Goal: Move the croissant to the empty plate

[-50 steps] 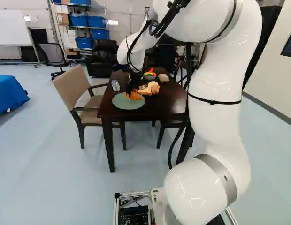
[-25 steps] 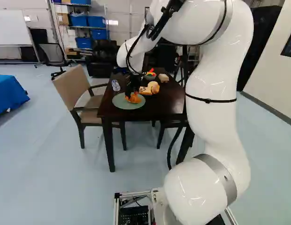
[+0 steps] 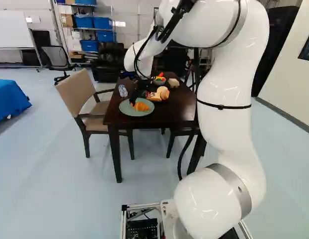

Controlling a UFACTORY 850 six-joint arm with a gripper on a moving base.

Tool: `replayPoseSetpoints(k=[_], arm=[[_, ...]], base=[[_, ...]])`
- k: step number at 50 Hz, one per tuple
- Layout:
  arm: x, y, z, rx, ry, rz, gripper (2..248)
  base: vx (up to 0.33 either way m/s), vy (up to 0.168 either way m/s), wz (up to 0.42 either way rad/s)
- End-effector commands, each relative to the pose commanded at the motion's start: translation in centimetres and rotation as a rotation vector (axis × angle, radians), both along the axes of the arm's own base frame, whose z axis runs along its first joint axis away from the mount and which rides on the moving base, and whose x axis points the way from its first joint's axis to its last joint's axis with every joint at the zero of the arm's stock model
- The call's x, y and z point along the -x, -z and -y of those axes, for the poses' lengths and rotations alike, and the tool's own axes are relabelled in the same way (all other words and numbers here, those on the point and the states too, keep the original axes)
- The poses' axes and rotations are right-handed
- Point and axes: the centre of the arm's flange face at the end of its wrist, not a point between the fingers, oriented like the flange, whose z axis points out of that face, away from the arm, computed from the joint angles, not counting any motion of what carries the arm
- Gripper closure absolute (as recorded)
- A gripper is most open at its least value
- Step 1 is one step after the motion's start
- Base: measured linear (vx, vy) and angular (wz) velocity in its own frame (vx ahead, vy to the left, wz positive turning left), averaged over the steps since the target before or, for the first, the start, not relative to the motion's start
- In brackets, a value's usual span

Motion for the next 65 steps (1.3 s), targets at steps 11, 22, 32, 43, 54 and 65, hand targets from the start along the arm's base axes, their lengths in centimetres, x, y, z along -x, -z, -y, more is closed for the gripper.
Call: replayPoseSetpoints(k=[11,22,32,43,54,65], arm=[[0.4,-1.1,0.1,-0.005,0.000,0.017,3],[0.9,-2.7,0.3,-0.012,0.000,0.041,3],[1.4,-4.1,0.5,-0.018,0.001,0.061,3],[2.9,-5.6,1.9,-0.022,0.018,0.079,3],[4.8,-7.1,3.8,-0.026,0.043,0.098,3],[6.9,-8.6,5.8,-0.030,0.070,0.119,3]], base=[[0.000,0.000,0.000],[0.000,0.000,0.000],[0.000,0.000,0.000],[0.000,0.000,0.000],[0.000,0.000,0.000],[0.000,0.000,0.000]])
